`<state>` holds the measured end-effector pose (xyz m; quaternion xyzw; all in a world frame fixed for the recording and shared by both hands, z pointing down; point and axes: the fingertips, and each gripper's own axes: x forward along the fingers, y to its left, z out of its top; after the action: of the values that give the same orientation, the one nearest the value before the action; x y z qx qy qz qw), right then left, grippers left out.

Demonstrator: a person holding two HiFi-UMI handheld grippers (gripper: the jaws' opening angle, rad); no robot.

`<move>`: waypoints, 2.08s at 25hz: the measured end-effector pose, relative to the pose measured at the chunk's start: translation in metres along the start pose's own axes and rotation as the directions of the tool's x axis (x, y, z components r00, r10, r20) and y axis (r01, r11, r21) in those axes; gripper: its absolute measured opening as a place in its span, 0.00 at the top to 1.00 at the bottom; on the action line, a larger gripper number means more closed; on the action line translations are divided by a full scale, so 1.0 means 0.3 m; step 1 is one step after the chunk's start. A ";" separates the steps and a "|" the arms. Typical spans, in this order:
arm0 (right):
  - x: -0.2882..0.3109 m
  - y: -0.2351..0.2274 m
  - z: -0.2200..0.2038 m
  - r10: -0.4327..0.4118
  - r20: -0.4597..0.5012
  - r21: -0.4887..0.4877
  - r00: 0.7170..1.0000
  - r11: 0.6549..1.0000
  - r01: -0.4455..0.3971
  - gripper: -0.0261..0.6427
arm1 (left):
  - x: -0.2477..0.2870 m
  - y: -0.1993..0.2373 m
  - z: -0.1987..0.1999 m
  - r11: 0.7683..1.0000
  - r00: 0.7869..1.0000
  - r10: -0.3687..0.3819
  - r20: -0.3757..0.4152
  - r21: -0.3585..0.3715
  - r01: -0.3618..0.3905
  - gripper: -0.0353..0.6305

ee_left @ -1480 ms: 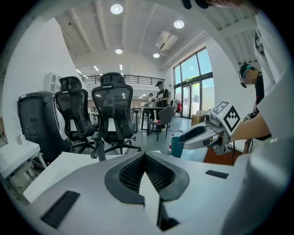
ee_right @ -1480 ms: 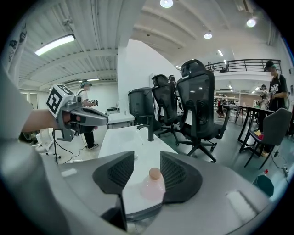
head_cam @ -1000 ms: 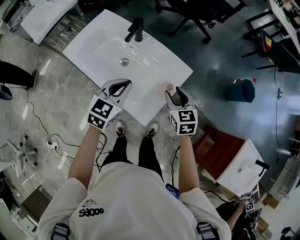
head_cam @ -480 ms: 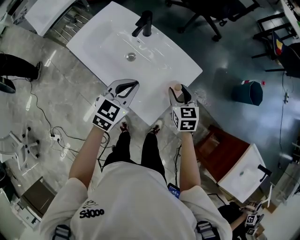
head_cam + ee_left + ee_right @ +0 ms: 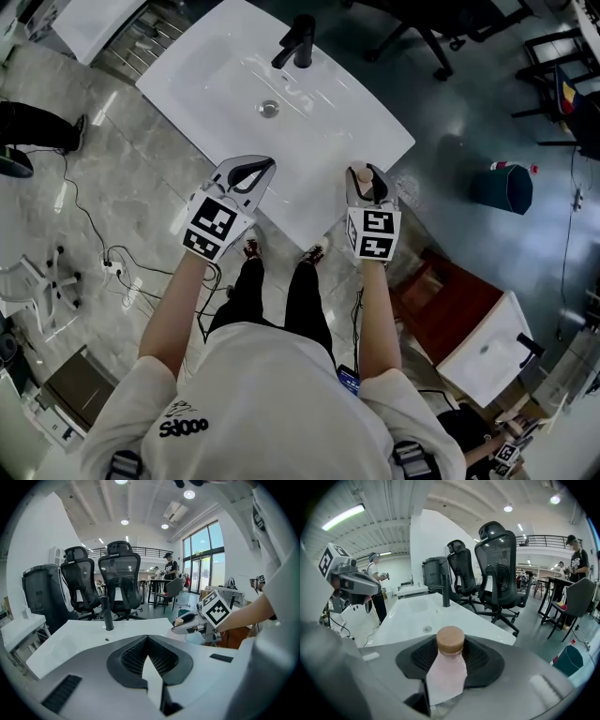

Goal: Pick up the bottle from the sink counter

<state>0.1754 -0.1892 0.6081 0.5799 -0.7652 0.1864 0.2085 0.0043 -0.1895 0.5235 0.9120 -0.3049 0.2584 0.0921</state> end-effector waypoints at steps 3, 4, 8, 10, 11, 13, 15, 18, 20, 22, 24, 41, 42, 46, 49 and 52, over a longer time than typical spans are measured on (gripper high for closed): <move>0.012 -0.002 -0.001 -0.014 -0.009 -0.017 1.000 1.000 0.014 0.73 | 0.001 0.004 -0.009 1.000 1.000 -0.002 -0.004 0.000 0.002 0.94; 0.016 -0.002 -0.002 -0.020 -0.012 -0.025 1.000 0.999 0.020 0.73 | 0.001 0.005 -0.011 1.000 1.000 -0.003 -0.004 -0.002 0.003 0.94; 0.023 -0.001 -0.003 -0.036 -0.010 -0.037 0.999 0.999 0.036 0.73 | 0.000 0.003 -0.021 1.000 1.000 -0.011 -0.003 -0.010 0.011 0.94; 0.026 -0.002 0.000 -0.039 -0.002 -0.035 0.999 0.999 0.039 0.74 | 0.002 -0.003 -0.026 1.000 1.000 -0.015 -0.005 -0.010 0.015 0.94; 0.026 -0.004 0.002 -0.041 0.002 -0.036 0.999 0.999 0.041 0.74 | 0.002 -0.006 -0.028 1.000 1.000 -0.017 -0.006 -0.011 0.017 0.94; 0.027 -0.008 0.007 -0.041 0.008 -0.041 0.999 0.998 0.041 0.75 | 0.002 -0.010 -0.031 1.000 1.000 -0.019 -0.008 -0.012 0.019 0.94; 0.028 -0.007 0.012 -0.039 0.014 -0.054 0.999 0.998 0.040 0.75 | 0.001 -0.011 -0.038 1.000 1.000 -0.021 -0.012 -0.013 0.021 0.94; 0.025 -0.005 0.012 -0.036 0.023 -0.067 0.999 0.997 0.038 0.75 | 0.000 -0.019 -0.052 1.000 1.000 -0.024 -0.019 -0.015 0.024 0.94; 0.025 -0.004 0.013 -0.034 0.028 -0.067 0.999 0.997 0.036 0.75 | -0.001 -0.021 -0.053 1.000 1.000 -0.025 -0.019 -0.017 0.025 0.94; 0.027 -0.003 0.017 -0.032 0.031 -0.065 0.999 0.997 0.034 0.75 | 0.000 -0.017 -0.051 1.000 1.000 -0.025 -0.018 -0.019 0.024 0.94; 0.028 -0.005 0.019 -0.028 0.033 -0.058 0.999 0.998 0.030 0.76 | 0.003 -0.016 -0.050 1.000 1.000 -0.025 -0.019 -0.019 0.025 0.94; -0.043 -0.001 0.082 -0.017 0.109 -0.035 0.994 0.999 0.021 0.77 | -0.016 -0.008 -0.053 1.000 1.000 -0.015 -0.008 -0.025 0.015 0.94; -0.053 0.001 0.100 -0.013 0.115 -0.038 0.993 0.999 0.017 0.77 | -0.019 -0.005 -0.048 1.000 1.000 -0.012 -0.004 -0.024 0.012 0.94; -0.095 0.010 0.177 0.002 0.141 -0.052 0.990 0.999 0.006 0.77 | -0.037 0.007 -0.013 1.000 1.000 0.000 0.020 -0.020 0.001 0.94; -0.133 0.022 0.243 0.009 0.167 -0.064 0.986 0.998 0.002 0.77 | -0.057 0.016 0.025 1.000 0.999 0.008 0.044 -0.012 -0.008 0.94; -0.174 0.040 0.308 0.017 0.187 -0.072 0.982 0.997 -0.003 0.77 | -0.084 0.032 0.063 1.000 0.997 0.020 0.072 0.002 -0.020 0.94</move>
<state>0.1668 -0.1927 0.5018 0.5832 -0.7905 0.1045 0.1551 -0.0108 -0.1903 0.4942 0.9178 -0.3167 0.2266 0.0773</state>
